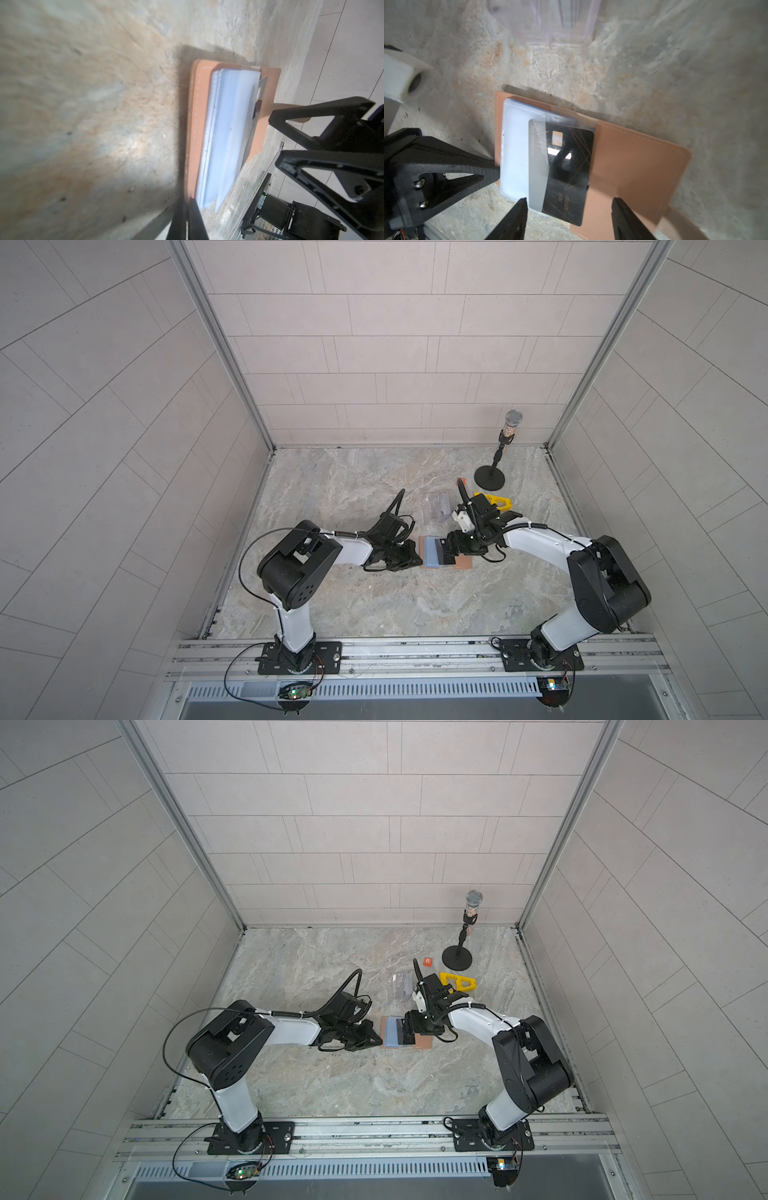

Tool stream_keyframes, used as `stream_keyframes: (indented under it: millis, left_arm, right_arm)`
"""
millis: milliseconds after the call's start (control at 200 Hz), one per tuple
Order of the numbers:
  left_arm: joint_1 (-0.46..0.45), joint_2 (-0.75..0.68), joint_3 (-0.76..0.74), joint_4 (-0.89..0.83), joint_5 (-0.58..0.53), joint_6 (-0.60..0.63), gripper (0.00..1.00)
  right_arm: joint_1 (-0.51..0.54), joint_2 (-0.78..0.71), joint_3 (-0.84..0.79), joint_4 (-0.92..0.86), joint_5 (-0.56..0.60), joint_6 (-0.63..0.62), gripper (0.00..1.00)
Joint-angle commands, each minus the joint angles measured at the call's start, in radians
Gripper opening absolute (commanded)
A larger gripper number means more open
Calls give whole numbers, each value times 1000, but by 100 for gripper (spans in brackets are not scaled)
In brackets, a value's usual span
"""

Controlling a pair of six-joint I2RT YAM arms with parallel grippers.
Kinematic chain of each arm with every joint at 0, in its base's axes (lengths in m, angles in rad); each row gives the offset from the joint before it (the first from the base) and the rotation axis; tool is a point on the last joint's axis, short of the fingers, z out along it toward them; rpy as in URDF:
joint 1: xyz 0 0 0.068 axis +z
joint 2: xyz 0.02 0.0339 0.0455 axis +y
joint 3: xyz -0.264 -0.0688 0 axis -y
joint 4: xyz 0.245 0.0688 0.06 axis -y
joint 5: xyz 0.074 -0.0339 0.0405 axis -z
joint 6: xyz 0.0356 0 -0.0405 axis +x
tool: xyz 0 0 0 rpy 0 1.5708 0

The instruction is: Put the credit cards into the card holder

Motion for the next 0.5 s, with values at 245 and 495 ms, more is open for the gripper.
stream_keyframes:
  millis: [245, 495]
  left_arm:
    - [-18, 14, -29, -55, -41, -3, 0]
    - [-17, 17, -26, -55, -36, 0, 0]
  right_arm:
    - [6, 5, 34, -66, 152, -23, 38]
    - [16, 54, 58, -76, 201, -35, 22]
